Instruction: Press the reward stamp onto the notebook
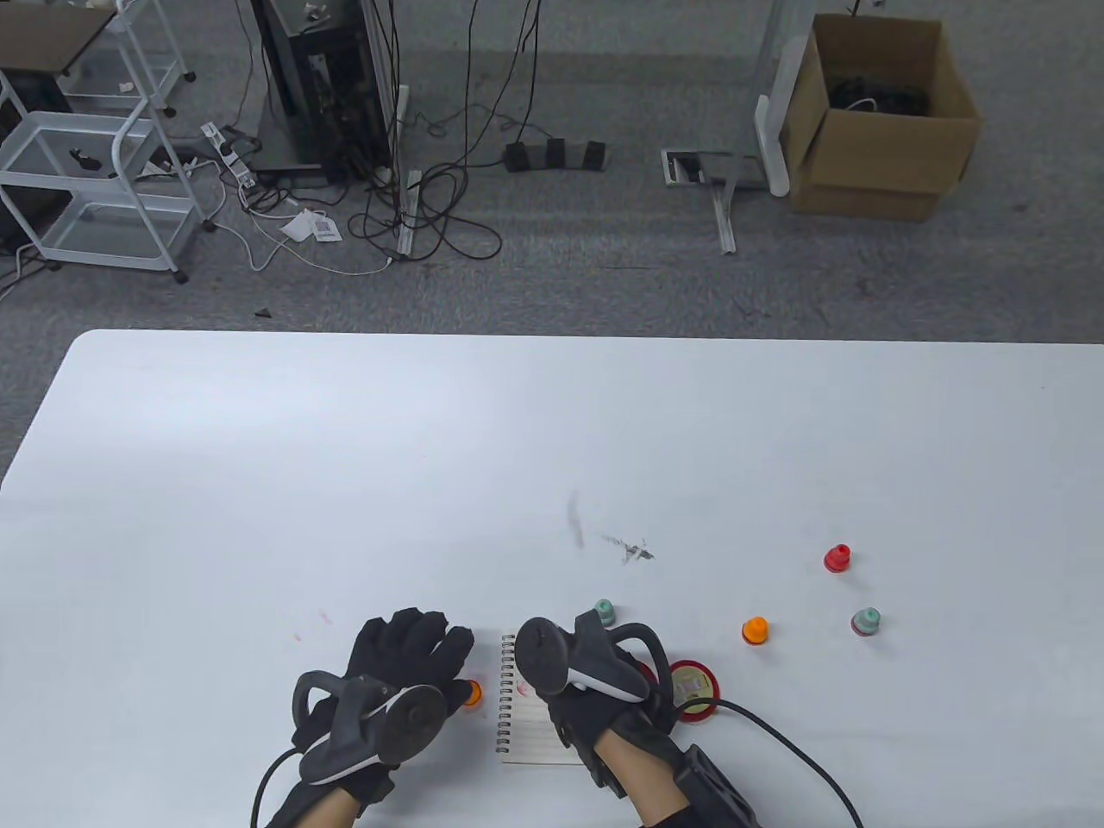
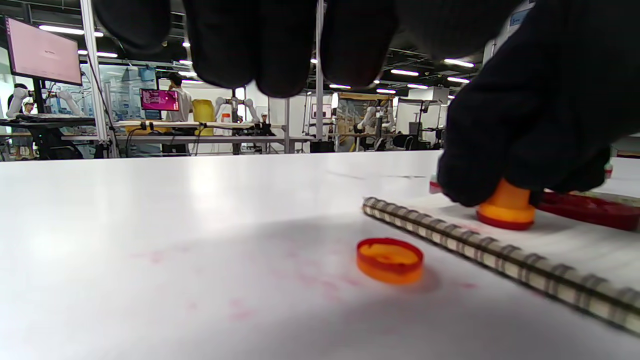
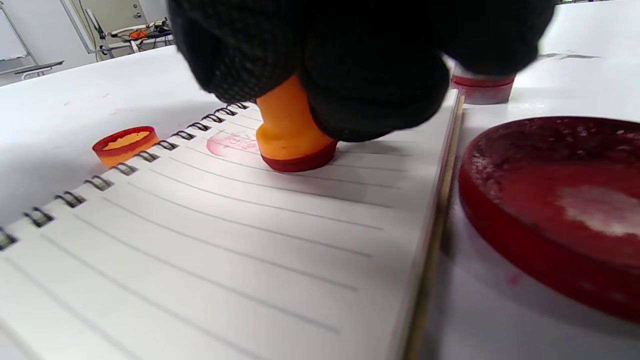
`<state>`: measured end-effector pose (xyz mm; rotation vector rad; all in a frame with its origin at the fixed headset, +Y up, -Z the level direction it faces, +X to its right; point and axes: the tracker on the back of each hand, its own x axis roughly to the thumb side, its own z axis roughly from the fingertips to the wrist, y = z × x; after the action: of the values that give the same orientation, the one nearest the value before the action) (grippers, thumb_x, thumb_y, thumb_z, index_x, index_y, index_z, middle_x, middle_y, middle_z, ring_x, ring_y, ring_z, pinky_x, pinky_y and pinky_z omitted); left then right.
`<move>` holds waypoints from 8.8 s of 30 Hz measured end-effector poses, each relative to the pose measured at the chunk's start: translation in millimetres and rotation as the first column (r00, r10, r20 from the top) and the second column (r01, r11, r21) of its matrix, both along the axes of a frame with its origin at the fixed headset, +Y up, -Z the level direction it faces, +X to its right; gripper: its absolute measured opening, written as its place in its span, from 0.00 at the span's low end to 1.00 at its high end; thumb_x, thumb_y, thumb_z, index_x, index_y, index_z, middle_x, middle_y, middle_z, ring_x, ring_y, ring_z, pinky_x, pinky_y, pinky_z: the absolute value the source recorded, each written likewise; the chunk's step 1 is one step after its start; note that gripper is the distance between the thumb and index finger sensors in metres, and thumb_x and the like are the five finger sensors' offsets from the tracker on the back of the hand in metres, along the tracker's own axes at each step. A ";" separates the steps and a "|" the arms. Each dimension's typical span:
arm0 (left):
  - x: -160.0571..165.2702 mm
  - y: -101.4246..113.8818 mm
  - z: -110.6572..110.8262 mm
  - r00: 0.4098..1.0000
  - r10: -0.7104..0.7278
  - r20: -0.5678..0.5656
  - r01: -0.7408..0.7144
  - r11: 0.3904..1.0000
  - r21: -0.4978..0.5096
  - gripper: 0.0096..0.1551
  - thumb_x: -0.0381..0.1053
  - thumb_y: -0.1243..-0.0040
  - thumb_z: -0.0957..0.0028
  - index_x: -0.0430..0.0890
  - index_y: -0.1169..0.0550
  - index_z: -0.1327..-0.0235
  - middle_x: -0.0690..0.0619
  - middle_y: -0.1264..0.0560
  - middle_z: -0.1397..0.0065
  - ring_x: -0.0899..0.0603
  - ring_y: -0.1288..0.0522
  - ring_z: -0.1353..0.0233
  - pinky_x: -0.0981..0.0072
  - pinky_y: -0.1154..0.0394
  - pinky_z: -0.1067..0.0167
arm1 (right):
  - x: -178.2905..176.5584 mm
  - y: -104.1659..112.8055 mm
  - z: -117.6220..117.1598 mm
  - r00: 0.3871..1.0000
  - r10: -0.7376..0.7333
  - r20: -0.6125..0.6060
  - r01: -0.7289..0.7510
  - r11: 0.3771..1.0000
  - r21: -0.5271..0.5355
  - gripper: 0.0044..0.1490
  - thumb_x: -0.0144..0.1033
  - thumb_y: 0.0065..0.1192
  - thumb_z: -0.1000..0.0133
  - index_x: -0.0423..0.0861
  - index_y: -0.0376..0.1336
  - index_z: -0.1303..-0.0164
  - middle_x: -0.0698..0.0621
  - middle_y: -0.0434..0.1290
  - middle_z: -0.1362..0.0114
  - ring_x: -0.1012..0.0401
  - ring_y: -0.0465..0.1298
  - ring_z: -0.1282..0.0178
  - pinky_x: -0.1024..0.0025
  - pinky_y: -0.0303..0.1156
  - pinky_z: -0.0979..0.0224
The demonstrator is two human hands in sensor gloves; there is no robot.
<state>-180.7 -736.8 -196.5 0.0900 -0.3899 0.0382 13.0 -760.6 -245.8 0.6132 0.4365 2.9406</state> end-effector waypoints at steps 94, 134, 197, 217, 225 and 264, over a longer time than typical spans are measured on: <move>24.0 -40.4 -18.3 0.978 -0.203 0.044 0.207 0.935 -0.288 0.40 0.61 0.36 0.51 0.56 0.30 0.22 0.49 0.31 0.21 0.36 0.33 0.20 0.35 0.38 0.21 | 112.8 19.3 17.5 0.846 -0.534 0.012 0.503 0.804 0.315 0.30 0.39 0.67 0.52 0.43 0.71 0.39 0.40 0.82 0.49 0.60 0.83 0.71 0.72 0.79 0.66; 23.1 -17.5 -10.8 0.906 0.414 0.088 -0.387 0.895 -0.223 0.38 0.52 0.33 0.50 0.52 0.33 0.25 0.53 0.23 0.34 0.44 0.20 0.35 0.40 0.26 0.27 | 84.8 9.0 26.1 0.729 -0.683 -0.027 0.682 0.723 0.108 0.34 0.37 0.65 0.50 0.41 0.66 0.33 0.39 0.78 0.43 0.59 0.82 0.66 0.71 0.78 0.62; 28.0 -19.9 -2.5 0.814 0.555 0.172 -0.518 0.827 -0.219 0.48 0.68 0.37 0.61 0.54 0.34 0.24 0.52 0.26 0.27 0.41 0.24 0.28 0.39 0.29 0.26 | 66.8 5.3 37.6 0.519 -0.854 -0.042 0.855 0.519 0.010 0.32 0.35 0.70 0.52 0.43 0.66 0.37 0.39 0.77 0.40 0.59 0.82 0.64 0.71 0.78 0.60; 5.3 -9.4 -3.1 0.998 -0.005 0.069 0.004 1.000 0.019 0.49 0.71 0.44 0.54 0.58 0.40 0.17 0.47 0.41 0.13 0.33 0.40 0.14 0.30 0.40 0.21 | 173.3 84.5 17.2 0.804 -0.593 0.034 0.520 0.731 0.441 0.30 0.34 0.68 0.50 0.45 0.69 0.35 0.39 0.77 0.38 0.55 0.81 0.61 0.67 0.78 0.56; 6.3 -9.6 -3.1 0.998 -0.017 0.067 0.017 1.000 0.010 0.48 0.70 0.45 0.53 0.57 0.39 0.17 0.48 0.39 0.13 0.34 0.39 0.14 0.31 0.39 0.21 | 194.8 78.5 -4.3 0.890 -0.424 0.170 0.323 0.847 0.423 0.33 0.33 0.69 0.51 0.44 0.67 0.33 0.39 0.76 0.36 0.53 0.80 0.56 0.63 0.77 0.51; 3.3 -7.8 -5.9 0.998 -0.001 0.057 0.001 1.000 -0.012 0.46 0.69 0.45 0.52 0.57 0.37 0.18 0.48 0.38 0.14 0.34 0.37 0.15 0.32 0.37 0.21 | 147.9 15.9 -31.2 0.968 0.141 0.206 -0.178 0.969 0.169 0.38 0.37 0.70 0.52 0.47 0.64 0.29 0.42 0.72 0.28 0.45 0.71 0.38 0.54 0.68 0.37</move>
<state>-177.3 -744.6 -202.4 0.0772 -0.4468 0.0422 160.9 -744.7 -277.1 0.3179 0.2002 3.1808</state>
